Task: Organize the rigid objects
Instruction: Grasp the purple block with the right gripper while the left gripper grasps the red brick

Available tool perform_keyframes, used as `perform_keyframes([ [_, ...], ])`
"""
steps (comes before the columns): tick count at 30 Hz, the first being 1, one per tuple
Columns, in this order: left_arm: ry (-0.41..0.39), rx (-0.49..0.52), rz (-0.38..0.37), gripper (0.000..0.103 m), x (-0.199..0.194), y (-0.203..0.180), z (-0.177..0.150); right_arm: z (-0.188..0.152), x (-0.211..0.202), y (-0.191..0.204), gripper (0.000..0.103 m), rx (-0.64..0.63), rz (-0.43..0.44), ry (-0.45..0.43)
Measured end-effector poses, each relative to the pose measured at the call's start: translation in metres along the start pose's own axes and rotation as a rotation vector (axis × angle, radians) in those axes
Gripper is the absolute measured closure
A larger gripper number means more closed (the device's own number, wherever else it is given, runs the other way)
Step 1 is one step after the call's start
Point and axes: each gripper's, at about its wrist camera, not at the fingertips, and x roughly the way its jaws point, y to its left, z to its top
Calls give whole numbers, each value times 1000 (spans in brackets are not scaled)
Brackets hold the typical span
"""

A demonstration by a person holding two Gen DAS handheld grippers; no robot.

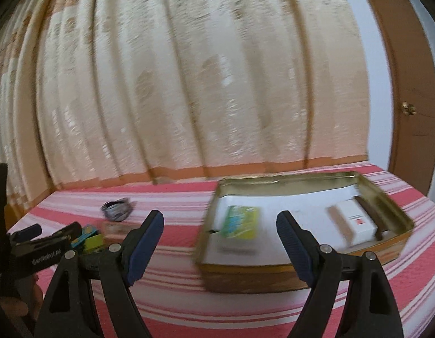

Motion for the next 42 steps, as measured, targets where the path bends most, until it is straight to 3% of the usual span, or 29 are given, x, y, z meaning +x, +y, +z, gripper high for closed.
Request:
perform_keyframes([
  [7,70,-73,17,1,14,57,2,-6,13,53,19,-60,108,100],
  [14,95,-126,68,1,22,97,4,-22,42,106,19,-91,212,316],
  [20,127,-158,131,1,28,116,4,-37,62,145,19,-110,300,446],
  [25,151,-134,144,1,31,114,4,-46,79,173,40,-157,309,540],
  [28,155,-113,139,1,31,111,5,-48,82,183,42,-176,291,548],
  [31,156,-99,122,1,30,108,5,-47,81,182,59,-180,292,543],
  [37,181,-9,-35,1,30,86,1,-46,72,165,59,-161,371,535],
  [42,185,104,-103,1,26,60,-2,-36,57,126,59,-133,328,450],
])
